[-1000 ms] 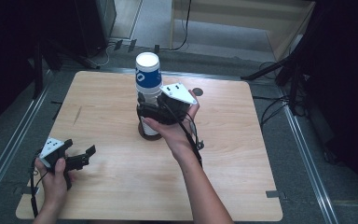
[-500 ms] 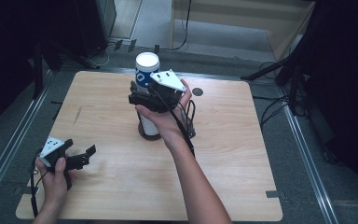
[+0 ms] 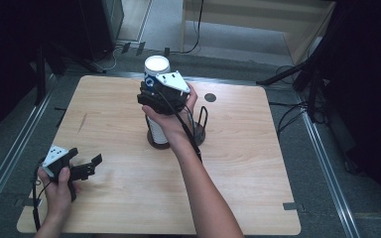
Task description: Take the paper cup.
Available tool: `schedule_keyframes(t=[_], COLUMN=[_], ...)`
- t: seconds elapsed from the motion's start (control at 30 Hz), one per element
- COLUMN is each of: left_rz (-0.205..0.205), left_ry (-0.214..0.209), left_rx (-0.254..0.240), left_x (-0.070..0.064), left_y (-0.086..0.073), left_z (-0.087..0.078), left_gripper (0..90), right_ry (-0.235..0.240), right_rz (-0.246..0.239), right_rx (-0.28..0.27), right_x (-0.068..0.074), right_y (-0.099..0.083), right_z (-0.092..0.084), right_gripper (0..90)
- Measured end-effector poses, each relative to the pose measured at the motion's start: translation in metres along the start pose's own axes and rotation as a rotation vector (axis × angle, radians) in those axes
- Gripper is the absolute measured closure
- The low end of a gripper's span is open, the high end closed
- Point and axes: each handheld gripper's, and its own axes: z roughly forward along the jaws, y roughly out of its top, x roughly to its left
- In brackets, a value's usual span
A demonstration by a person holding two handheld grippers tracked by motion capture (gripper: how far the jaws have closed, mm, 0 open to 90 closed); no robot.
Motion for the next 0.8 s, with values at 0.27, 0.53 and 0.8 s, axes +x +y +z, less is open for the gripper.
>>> schedule_keyframes(t=[0.27,0.53,0.8], left_rz=[0.000,0.000,-0.002], left_ry=[0.001,0.000,-0.002], left_rx=[0.001,0.005,0.003], left_x=[0.000,0.000,0.000], left_y=[0.000,0.000,0.001], left_z=[0.001,0.001,0.001], left_gripper=[0.0,0.0,0.0], right_ry=[-0.010,-0.011,-0.021], right_rz=[-0.007,-0.001,-0.024], right_rx=[-0.006,-0.068,-0.106], right_x=[0.002,0.002,0.005], right_y=[0.000,0.008,0.013], right_z=[0.000,-0.004,-0.008], right_gripper=[17.2,18.5,18.8])
